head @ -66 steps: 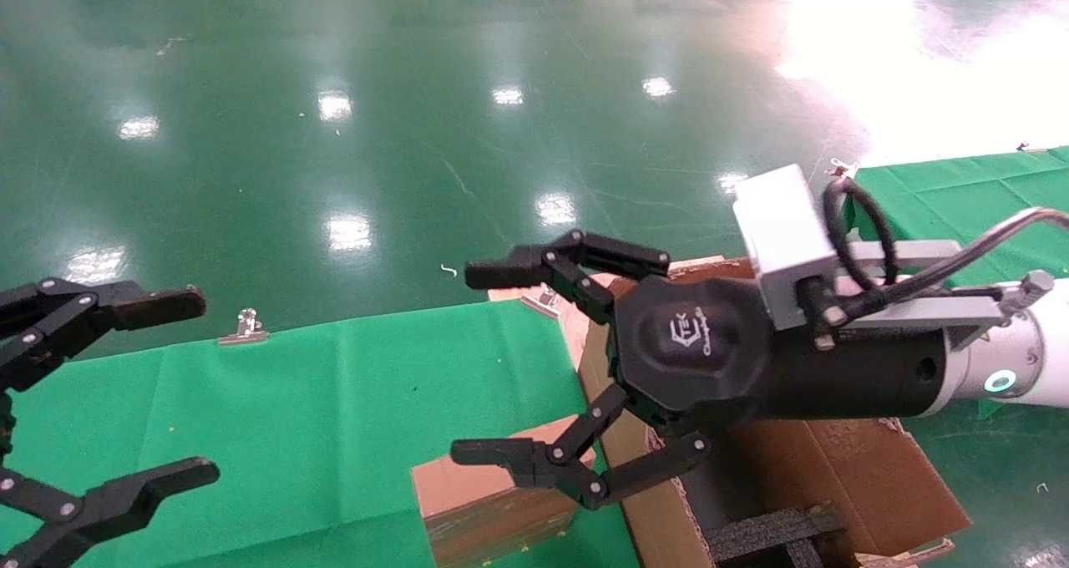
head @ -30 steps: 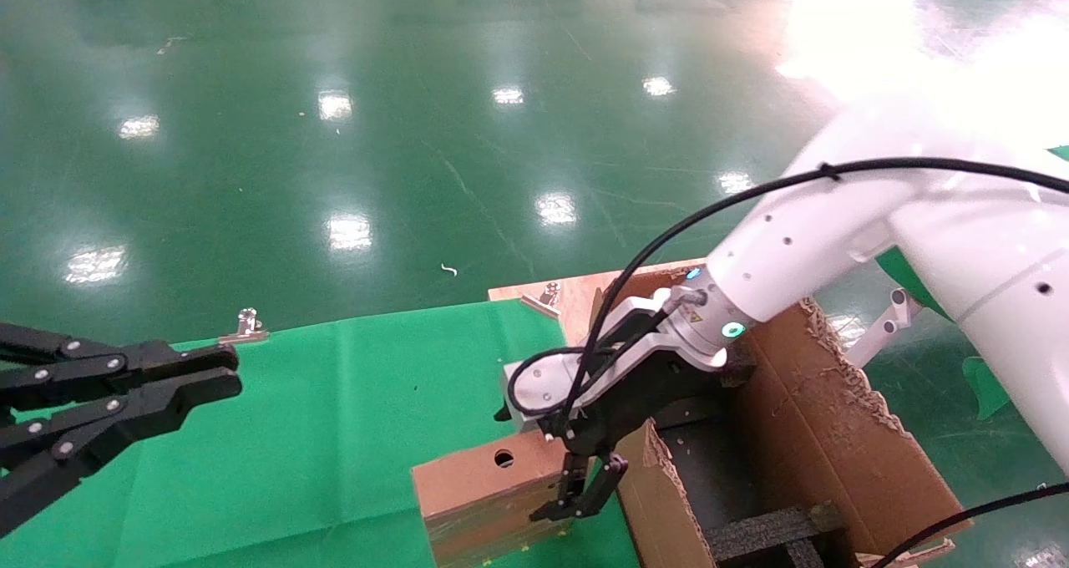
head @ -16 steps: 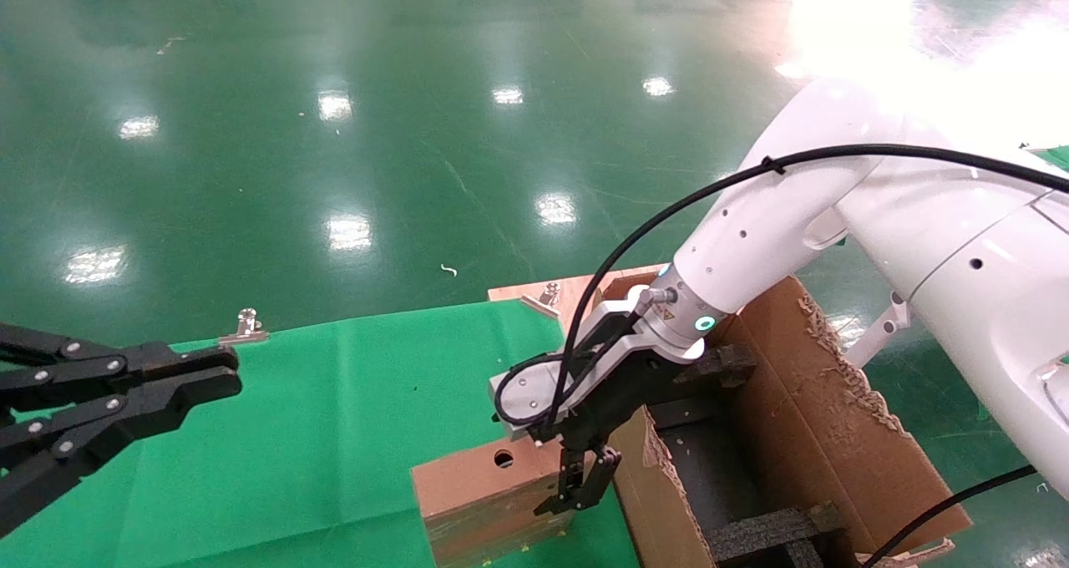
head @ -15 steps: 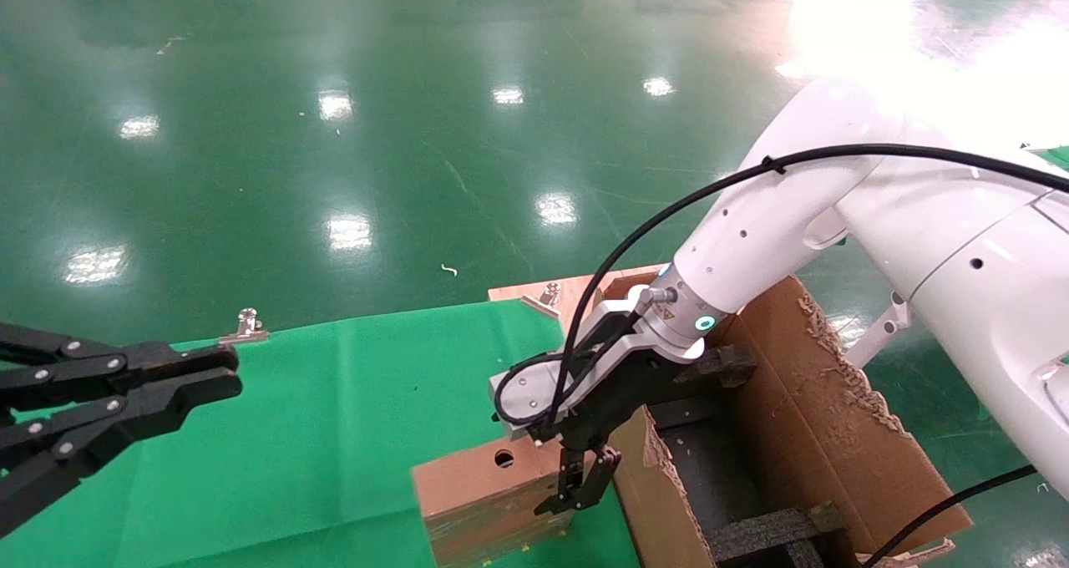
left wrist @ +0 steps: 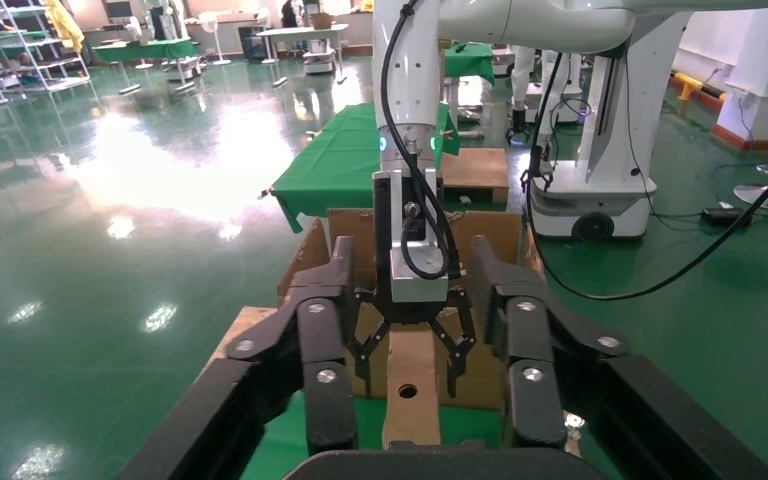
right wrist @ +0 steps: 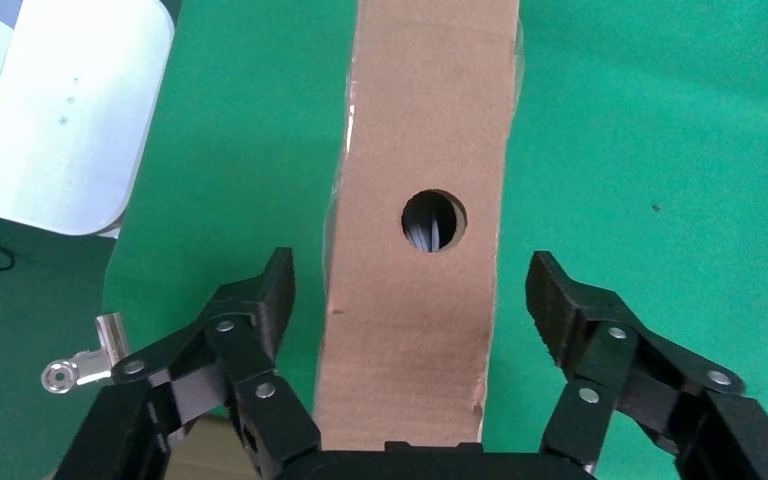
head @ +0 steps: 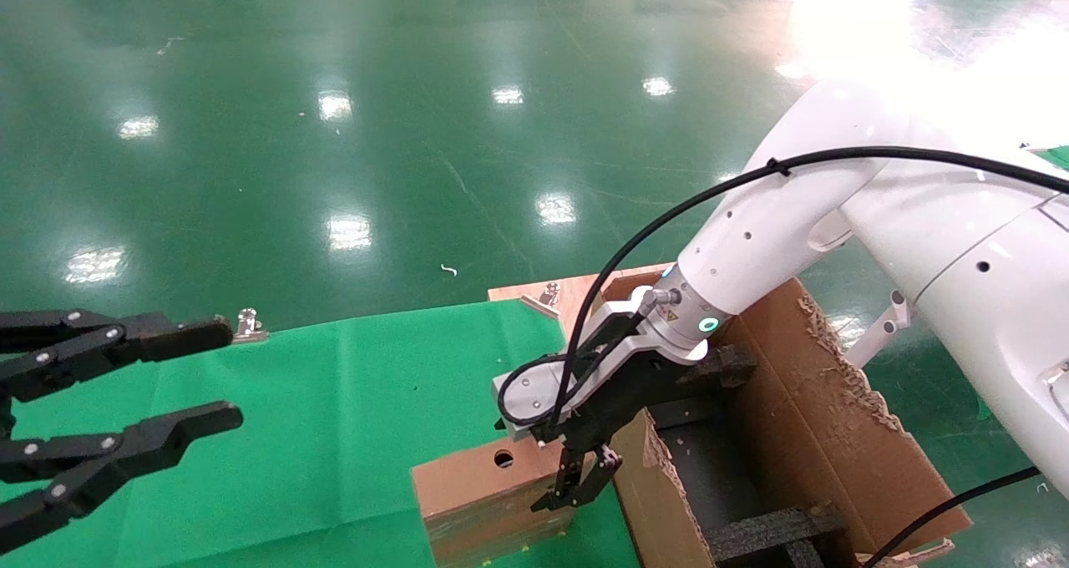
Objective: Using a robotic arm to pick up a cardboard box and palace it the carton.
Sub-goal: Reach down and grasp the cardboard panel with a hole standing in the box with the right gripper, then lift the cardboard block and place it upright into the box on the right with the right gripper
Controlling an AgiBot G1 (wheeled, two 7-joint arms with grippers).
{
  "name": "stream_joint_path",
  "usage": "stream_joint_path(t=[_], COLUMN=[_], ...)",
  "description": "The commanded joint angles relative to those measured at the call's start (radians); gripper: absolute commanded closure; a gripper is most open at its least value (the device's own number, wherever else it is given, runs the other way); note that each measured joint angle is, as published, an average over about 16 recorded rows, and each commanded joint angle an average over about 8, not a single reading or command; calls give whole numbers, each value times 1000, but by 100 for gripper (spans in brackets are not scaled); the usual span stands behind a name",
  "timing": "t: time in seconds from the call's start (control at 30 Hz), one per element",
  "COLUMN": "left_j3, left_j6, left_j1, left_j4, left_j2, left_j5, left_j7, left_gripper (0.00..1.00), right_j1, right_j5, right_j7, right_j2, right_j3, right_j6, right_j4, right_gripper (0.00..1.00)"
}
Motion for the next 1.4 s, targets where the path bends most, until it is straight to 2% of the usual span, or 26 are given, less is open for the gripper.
stream_joint_path(t=[0.03,0.73,0.9,1.07,1.4], left_j3=[0,0,0,0,0], left_j6=[0,0,0,0,0], left_j1=[0,0,0,0,0], left_j4=[0,0,0,0,0], left_j2=[0,0,0,0,0], left_j5=[0,0,0,0,0], left_j7=[0,0,0,0,0], left_gripper=[0,0,0,0,0], right_j1=[-1,20,98,221,448], right_j5=[-1,13,44,78,145], right_j7=[1,8,14,8,-35], right_j2=[1,16,46,81,143], right_j3=[1,11,25,22,-57], right_j6=[0,4,-7,-19,-29], right_j4=[1,0,-21,-59,-133], right_gripper=[100,100,100,100,100])
